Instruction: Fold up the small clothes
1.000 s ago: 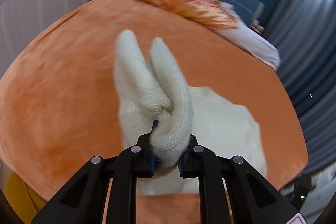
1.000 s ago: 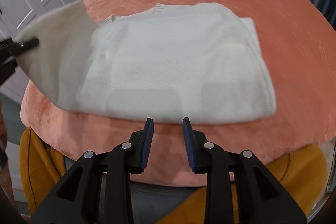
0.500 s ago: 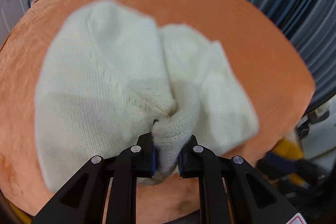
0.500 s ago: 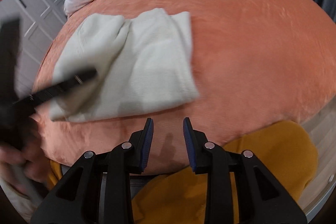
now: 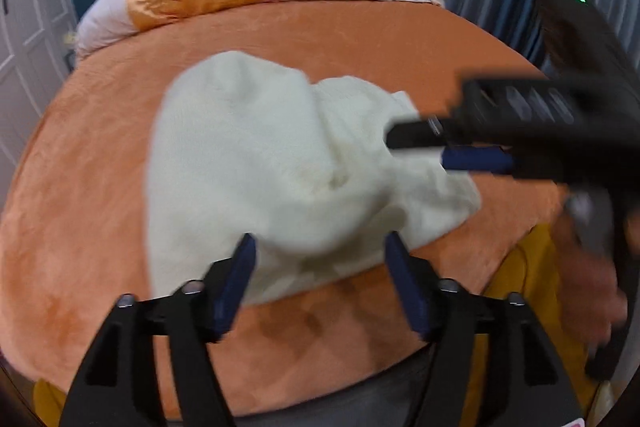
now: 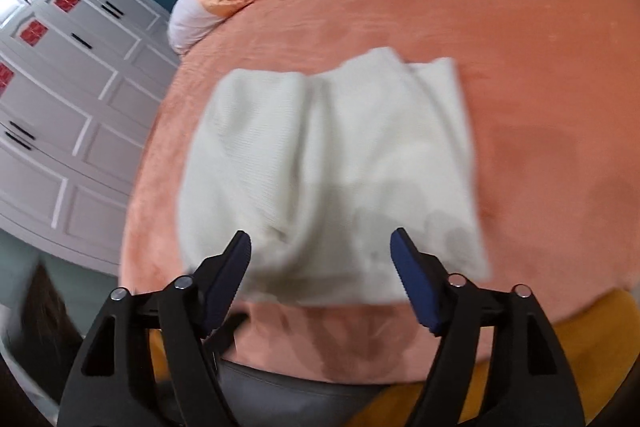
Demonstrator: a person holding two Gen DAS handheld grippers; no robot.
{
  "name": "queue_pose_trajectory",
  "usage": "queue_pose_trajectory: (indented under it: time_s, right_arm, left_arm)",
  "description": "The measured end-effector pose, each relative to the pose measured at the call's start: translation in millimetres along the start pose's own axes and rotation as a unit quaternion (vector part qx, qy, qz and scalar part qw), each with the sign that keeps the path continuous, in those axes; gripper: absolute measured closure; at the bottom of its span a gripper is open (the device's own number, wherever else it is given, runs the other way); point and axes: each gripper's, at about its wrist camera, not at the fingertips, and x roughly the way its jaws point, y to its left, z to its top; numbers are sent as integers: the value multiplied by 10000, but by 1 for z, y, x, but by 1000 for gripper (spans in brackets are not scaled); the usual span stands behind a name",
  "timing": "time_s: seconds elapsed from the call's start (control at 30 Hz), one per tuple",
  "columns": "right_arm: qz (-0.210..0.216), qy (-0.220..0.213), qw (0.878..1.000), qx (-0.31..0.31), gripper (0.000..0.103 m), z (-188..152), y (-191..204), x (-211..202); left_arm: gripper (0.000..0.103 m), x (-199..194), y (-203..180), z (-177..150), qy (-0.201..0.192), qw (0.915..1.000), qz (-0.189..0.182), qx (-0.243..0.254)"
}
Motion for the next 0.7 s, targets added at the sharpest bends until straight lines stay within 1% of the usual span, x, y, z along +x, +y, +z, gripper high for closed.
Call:
queue_pose_trajectory:
  time_s: [0.03,0.13,0.2,0.33,0.37,0.4,0.43,0.47,0.5,0.53,0.6,0.67,0.7]
  right_arm:
    - [58,67,10000,10,29,2,2,6]
    - [133,366,9992,80,28,6,11,30]
    - [161,585,9980,184,28,7,15,48]
    - [-47,783,9969,-46,27,4,33,69]
    - [-107,807,9966,-147,31,5,40,76]
    - [-139,790,9965,-218,44,6,45,77]
    - [-259,731,9964,-328,50,8,51,78]
    - [-376,610,9960,-543,80,11,60,75]
    - [-183,479,9964,-676,82,15,67,66]
    - [147,236,9973,-680,82,20,73,50]
    - [502,-154,9957,-757,84,26,81,18]
    - [720,-612,9921,-831,84,27,83,-19]
    - [694,-801,9909,-832,84,26,78,-33]
  left_arm:
    - [29,-3,8,-6,30,10000,38,-67]
    - [29,2,34,-23,315,9985,160,-413]
    - [29,9,53,-34,519,9957,304,-699]
    - [29,19,77,-44,655,9913,463,-1040]
    - [29,23,82,-43,676,9902,483,-1122]
    - [29,24,85,-43,687,9895,460,-1188]
    - [29,24,89,-46,698,9888,454,-1239]
    - [29,26,91,-44,705,9881,431,-1297]
    - [29,26,91,-42,690,9881,422,-1309]
    - [29,25,91,-41,673,9882,409,-1314]
    - [29,22,89,-37,566,9902,338,-1234]
    - [29,20,85,-34,497,9913,358,-1163]
    - [29,22,84,-32,500,9915,346,-1154]
